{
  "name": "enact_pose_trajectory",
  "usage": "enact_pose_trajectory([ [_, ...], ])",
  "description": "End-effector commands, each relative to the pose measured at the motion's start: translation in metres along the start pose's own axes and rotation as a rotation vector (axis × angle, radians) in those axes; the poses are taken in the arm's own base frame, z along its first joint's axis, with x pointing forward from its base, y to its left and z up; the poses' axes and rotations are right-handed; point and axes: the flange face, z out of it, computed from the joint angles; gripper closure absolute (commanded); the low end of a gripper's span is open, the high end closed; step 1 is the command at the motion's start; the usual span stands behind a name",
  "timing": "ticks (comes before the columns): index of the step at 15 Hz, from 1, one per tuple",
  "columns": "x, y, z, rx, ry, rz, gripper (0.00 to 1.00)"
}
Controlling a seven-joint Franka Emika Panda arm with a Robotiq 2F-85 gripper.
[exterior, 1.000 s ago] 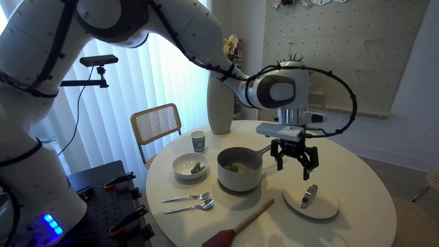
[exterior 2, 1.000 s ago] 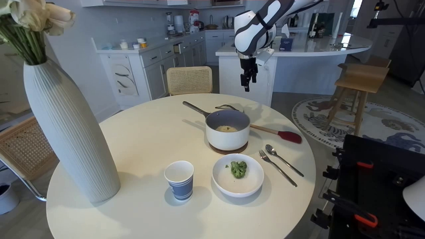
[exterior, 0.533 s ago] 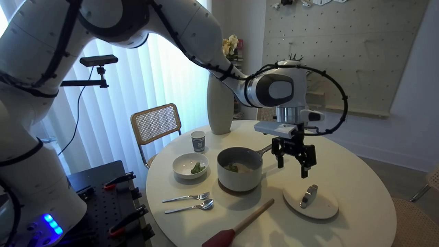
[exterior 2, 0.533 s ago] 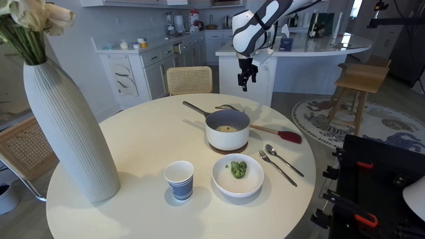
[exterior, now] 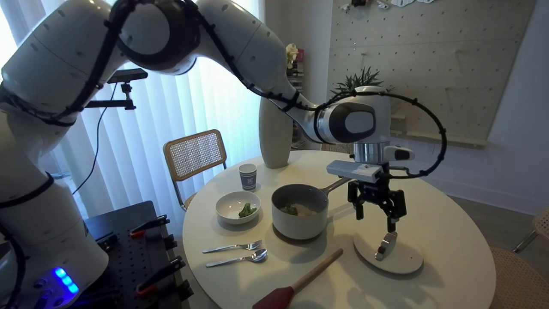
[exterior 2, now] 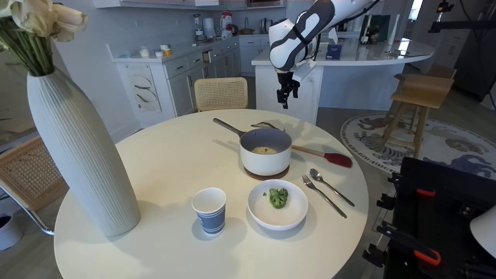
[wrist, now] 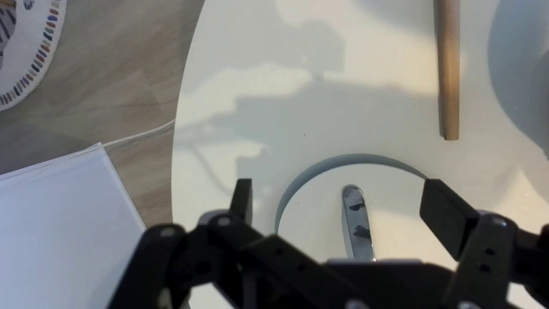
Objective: Take the spatula from the white pot and put it on the table the get the lid and put on the white pot
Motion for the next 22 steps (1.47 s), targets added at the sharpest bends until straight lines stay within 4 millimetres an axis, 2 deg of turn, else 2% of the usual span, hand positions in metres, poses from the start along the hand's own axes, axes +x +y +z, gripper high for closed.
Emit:
enact_pose_trajectory([
  [1, 0.025, 0.009, 0.017, -0.009, -0.012, -0.083, 0.00],
  [9, 0.064, 0.000, 0.056, -0.013, -0.013, -0.217, 0.00],
  [14, 0.073, -0.008, 0.074, -0.006, 0.001, -0.237, 0.00],
  [22, 0.082, -0.018, 0.082, 0.035, 0.071, -0.209, 0.00],
])
